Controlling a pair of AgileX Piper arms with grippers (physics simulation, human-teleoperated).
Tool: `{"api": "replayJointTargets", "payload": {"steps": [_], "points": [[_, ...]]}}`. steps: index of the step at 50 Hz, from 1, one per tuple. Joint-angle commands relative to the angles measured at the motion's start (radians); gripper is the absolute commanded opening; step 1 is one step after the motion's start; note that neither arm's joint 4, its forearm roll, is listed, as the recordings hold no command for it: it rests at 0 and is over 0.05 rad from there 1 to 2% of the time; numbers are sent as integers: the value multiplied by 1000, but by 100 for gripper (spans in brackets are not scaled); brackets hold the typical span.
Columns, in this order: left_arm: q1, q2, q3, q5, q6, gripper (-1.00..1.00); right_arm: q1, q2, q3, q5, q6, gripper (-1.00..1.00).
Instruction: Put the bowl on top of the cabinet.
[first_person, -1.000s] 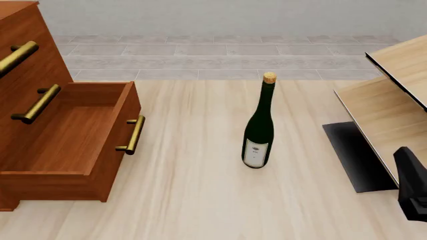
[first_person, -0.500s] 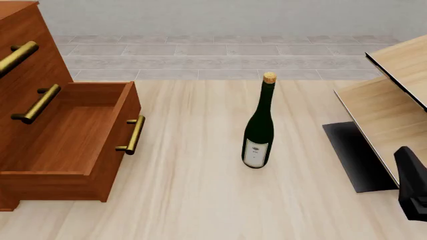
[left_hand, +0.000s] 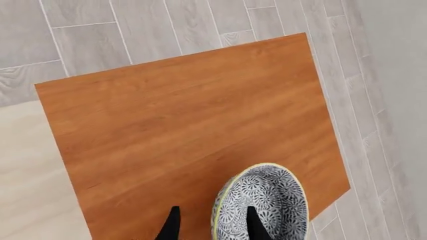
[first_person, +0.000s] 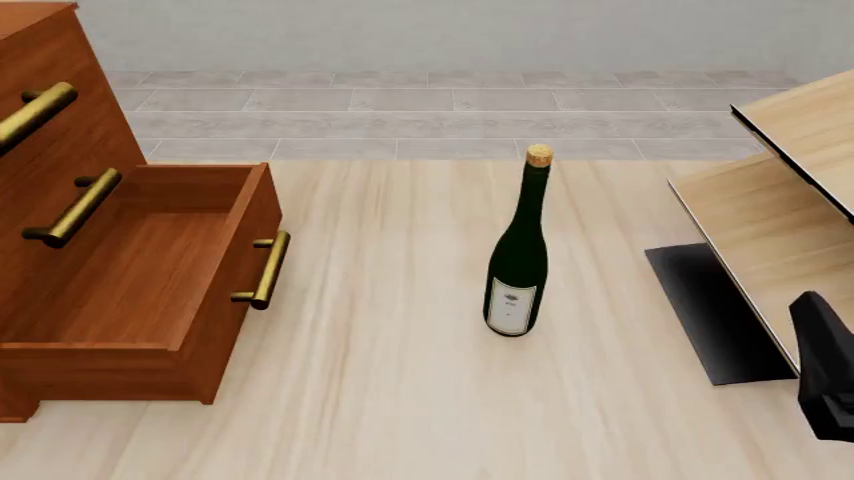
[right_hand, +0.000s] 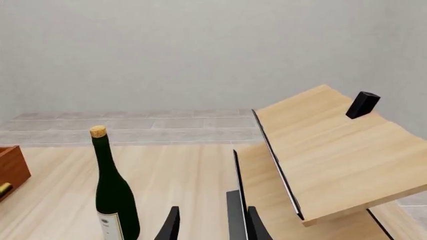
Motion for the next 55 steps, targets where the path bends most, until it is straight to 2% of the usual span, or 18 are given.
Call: {"api": "replayJointTargets", "payload": {"steps": [1,2,7,8,16,18,19,20,29,36,37,39,45,55], "points": [[8,-17,-12,-3,-11,100,0,0,-1,0,-1,100],[-10,-18,-16,-7,-16,100,1,0,-3,1,-2,100],[10,-21,-17,-2,-10,100,3,0,2,-3,-2,100],[-15,-24,-14,-6,-19,100,3,0,0,-1,-3,100],[16,-28,-62,24,-10,100,5,0,-2,1,-3,100],[-11,-31,-74,24,-21,100,5,0,-1,0,-4,100],[24,-32,-86,32,-13,100,5,0,1,-2,-3,100],[4,-38,-99,35,-23,100,5,0,3,-3,-3,100],[6,-81,-147,42,-30,100,6,0,2,-3,-2,100],[-39,-119,-147,43,-24,100,4,0,-1,-2,0,100],[-72,-126,-178,43,1,100,3,0,-1,-3,1,100],[-101,-131,-189,43,6,100,2,0,0,-4,1,100],[-144,-151,-247,42,61,100,4,0,-2,-3,3,100],[-224,-207,-201,-12,155,100,2,0,6,-13,6,100]]}}
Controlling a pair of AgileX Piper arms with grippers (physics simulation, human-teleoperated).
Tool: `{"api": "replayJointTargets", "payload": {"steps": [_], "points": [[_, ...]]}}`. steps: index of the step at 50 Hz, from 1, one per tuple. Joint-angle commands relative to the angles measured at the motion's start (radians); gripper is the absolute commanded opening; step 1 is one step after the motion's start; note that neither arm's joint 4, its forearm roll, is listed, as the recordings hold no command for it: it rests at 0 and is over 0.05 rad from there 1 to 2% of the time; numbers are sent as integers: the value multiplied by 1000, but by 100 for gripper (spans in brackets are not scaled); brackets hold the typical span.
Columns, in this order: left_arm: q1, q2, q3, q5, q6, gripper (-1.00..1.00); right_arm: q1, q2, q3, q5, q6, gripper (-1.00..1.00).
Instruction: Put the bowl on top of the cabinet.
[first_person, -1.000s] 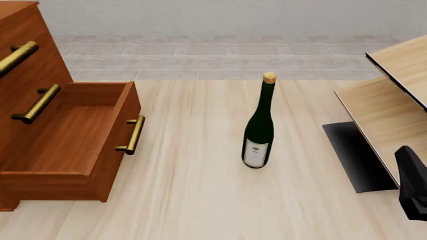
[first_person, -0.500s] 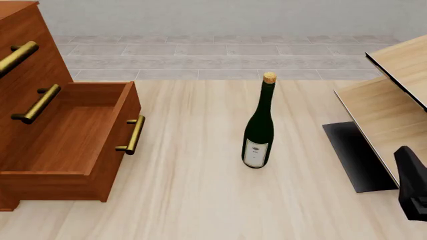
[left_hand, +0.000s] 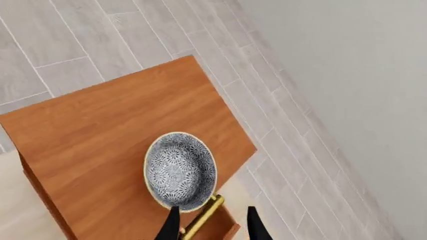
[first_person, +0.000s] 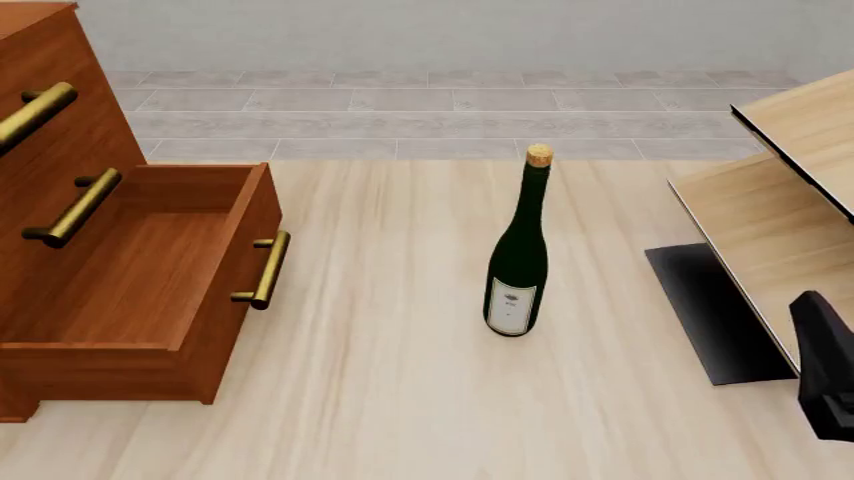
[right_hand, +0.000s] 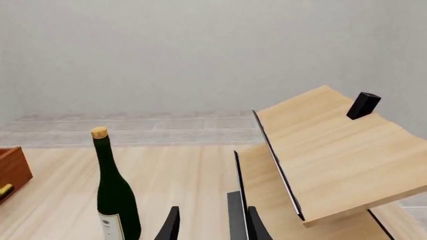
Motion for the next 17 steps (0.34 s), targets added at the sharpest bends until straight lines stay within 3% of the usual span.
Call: {"api": "replayJointTargets", "payload": {"steps": [1,5,11,17], "points": [[-83,-61,15,-45,97,100,-1,0,6,-8,3,100],[-132,-107,73,-101,138,100,-1,0,-1,-1,4,100],[-178,-144,144,-146,132,100,-2,0,3,-5,5,100],[-210,-200,201,-209,207,100,-2,0,-1,0,4,100]]}}
